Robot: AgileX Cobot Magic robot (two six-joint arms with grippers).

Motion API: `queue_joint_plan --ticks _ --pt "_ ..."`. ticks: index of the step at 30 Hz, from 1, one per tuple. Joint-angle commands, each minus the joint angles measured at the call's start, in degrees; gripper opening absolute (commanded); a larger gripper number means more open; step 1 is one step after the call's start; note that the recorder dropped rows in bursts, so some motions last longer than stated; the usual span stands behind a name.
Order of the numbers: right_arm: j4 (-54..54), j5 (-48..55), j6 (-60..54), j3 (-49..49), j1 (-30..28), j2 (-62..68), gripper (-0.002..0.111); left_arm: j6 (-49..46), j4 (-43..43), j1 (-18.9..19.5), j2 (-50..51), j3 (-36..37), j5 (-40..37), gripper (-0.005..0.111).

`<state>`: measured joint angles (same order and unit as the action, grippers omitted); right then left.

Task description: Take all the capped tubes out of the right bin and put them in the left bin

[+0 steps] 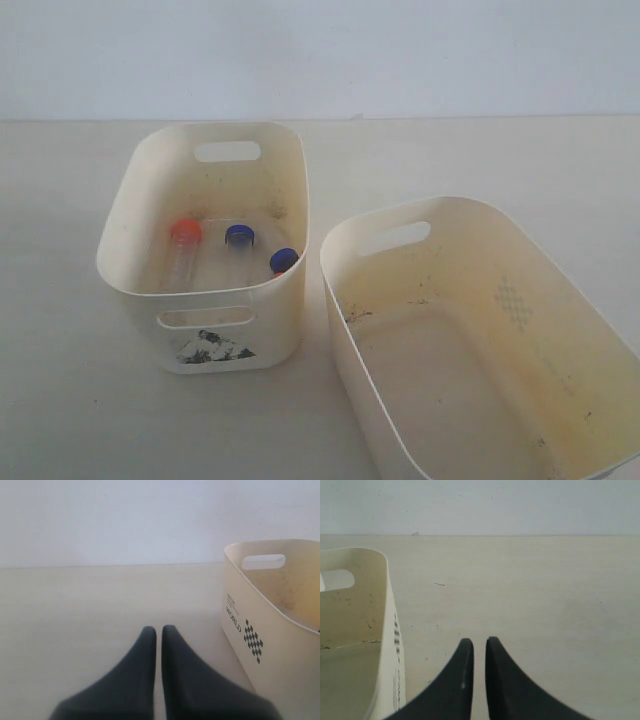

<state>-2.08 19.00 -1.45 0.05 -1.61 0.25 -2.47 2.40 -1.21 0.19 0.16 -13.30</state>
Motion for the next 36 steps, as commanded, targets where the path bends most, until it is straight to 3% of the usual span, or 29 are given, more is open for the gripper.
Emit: queue_joint_plan --ticks 1,32,36 --pt "-0.22 -0.10 -0.26 -0.05 -0.16 -0.25 0.009 0.48 -0.10 0.06 -0.19 -0.16 0.29 0.004" --pt "-0.22 -0.21 -0.13 -0.05 -0.16 -0.25 0.009 0.48 -0.10 0.06 -0.19 -0.16 0.29 0.004" --pt "-0.22 -0.21 -0.13 -0.05 -0.16 -0.25 0.009 0.48 -0.10 -3.31 -0.19 -0.16 0.29 0.004"
